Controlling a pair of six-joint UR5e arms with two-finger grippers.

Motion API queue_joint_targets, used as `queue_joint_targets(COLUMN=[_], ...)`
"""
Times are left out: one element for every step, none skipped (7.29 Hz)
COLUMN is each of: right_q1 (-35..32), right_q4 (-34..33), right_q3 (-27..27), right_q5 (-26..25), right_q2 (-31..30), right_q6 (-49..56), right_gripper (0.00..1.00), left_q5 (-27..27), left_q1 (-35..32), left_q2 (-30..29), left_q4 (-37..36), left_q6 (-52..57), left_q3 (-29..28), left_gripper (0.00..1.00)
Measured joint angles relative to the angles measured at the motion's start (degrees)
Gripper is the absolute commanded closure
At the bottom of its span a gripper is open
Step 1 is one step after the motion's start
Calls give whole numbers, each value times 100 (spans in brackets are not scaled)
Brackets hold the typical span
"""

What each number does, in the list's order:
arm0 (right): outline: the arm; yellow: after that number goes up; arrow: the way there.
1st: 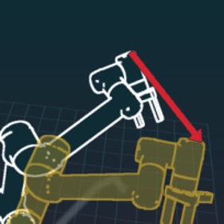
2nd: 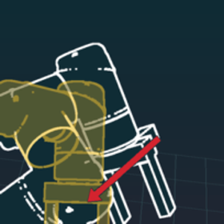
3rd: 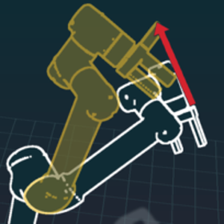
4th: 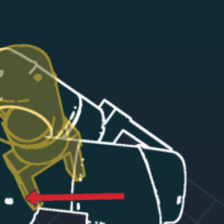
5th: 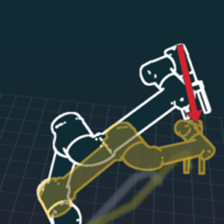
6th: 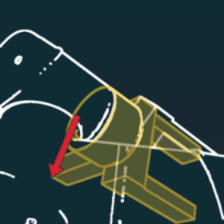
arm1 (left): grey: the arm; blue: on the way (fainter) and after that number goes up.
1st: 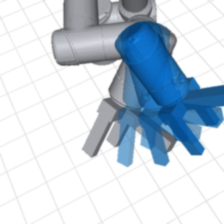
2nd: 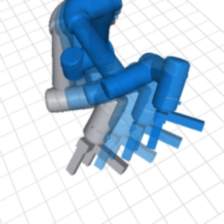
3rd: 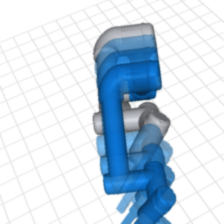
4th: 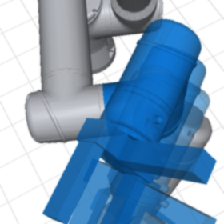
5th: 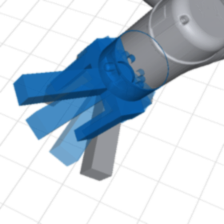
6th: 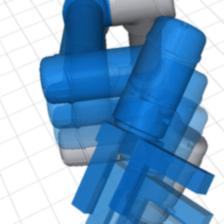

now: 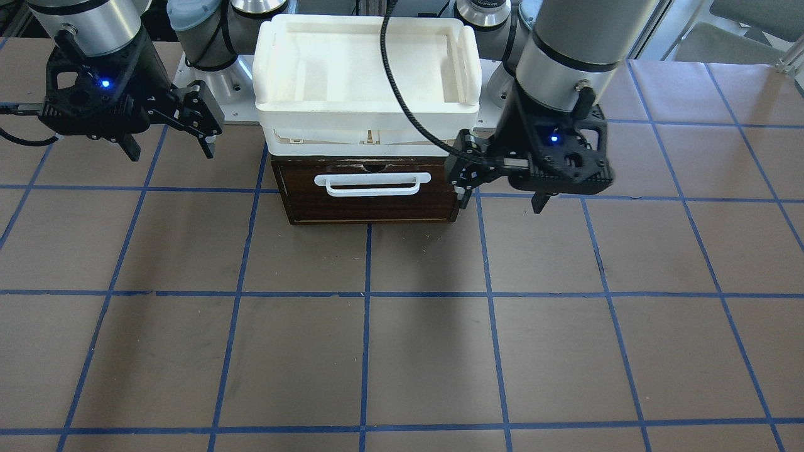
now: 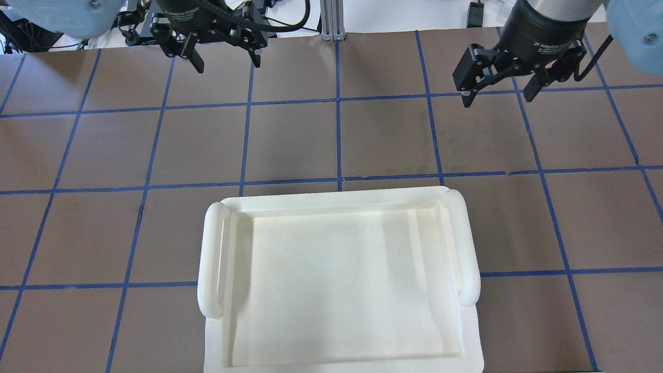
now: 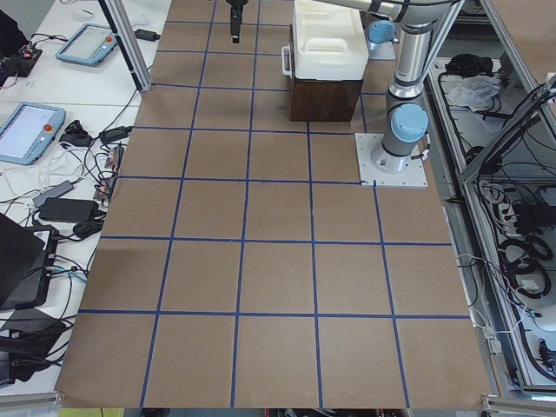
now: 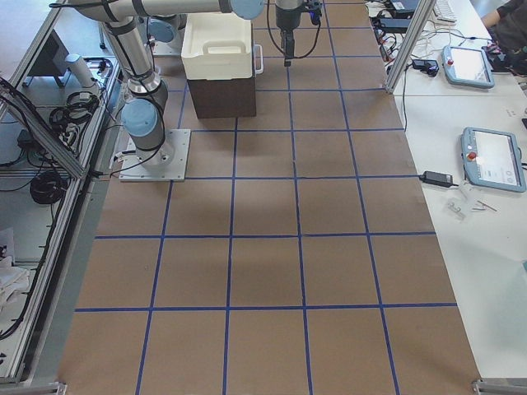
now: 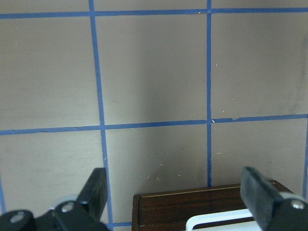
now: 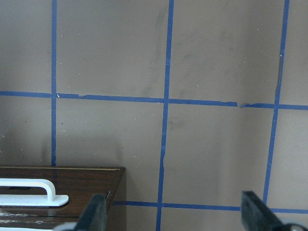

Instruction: Put scissors in drawer and close it

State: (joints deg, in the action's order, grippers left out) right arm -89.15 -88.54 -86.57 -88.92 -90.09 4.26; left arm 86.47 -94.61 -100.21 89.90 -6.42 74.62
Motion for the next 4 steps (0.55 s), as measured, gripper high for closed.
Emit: queue_joint_targets(right_q1=[1,2,1,0], right_q4=[-3,-5,1,7], right_q3=[0,0,0,0], right_q5=[-4,-11,-16,-19], right_q2=[0,0,0,-1], right_q6=[8,31,47,54], right_gripper=[0,0,0,0], left_q5=[-79,-163,-134,51], left_q1=[206,271,280,271], left_q2=[189,429,702,952], left_q4=[120,250,302,319], left_q6=[43,73,203,413], left_q3=[232,623,1015,1286], left_gripper=[0,0,0,0])
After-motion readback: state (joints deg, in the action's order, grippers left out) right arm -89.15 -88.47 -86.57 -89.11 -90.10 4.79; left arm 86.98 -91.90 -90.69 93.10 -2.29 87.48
